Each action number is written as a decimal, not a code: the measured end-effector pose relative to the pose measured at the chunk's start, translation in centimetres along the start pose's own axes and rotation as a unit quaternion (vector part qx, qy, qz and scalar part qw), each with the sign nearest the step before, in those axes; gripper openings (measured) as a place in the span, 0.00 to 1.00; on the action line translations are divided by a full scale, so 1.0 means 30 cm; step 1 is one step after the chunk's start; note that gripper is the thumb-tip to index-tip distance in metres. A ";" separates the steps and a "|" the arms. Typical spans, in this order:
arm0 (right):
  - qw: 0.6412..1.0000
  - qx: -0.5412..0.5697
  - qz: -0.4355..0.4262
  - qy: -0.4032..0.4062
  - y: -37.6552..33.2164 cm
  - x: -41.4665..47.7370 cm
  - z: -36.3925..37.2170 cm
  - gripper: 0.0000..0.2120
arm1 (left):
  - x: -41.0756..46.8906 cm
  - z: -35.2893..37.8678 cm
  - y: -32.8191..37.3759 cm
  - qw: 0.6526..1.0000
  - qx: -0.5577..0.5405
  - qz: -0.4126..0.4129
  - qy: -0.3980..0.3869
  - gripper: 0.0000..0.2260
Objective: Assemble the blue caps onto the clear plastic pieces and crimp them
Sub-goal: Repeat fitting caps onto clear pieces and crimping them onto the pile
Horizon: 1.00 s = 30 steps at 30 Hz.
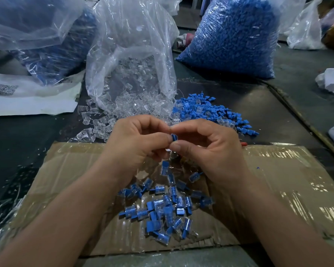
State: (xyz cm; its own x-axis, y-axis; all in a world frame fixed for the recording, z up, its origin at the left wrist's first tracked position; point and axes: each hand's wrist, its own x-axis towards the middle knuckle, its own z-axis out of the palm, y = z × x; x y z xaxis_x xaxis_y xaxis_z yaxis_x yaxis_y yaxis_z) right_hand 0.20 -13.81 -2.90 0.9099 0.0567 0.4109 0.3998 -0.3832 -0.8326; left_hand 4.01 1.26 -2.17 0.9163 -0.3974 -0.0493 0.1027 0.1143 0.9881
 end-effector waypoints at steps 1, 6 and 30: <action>1.000 -0.002 -0.009 -0.006 0.001 0.000 -0.001 0.13 | 0.000 -0.002 0.000 1.000 -0.009 -0.015 -0.008 0.04; 0.999 -0.021 -0.035 -0.022 0.015 0.004 -0.014 0.15 | 0.004 -0.014 -0.002 0.997 -0.033 -0.049 -0.046 0.07; 0.998 -0.020 -0.053 0.005 0.024 0.002 -0.015 0.14 | 0.008 -0.016 -0.009 0.996 -0.040 -0.045 -0.059 0.05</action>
State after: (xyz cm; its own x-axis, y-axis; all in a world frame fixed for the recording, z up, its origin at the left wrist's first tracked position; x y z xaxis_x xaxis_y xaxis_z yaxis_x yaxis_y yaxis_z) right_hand 0.50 -14.49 -3.31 0.8610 0.0901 0.5005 0.4899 -0.4113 -0.7687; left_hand 4.39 1.56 -2.52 0.8505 -0.5132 -0.1149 0.2175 0.1443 0.9653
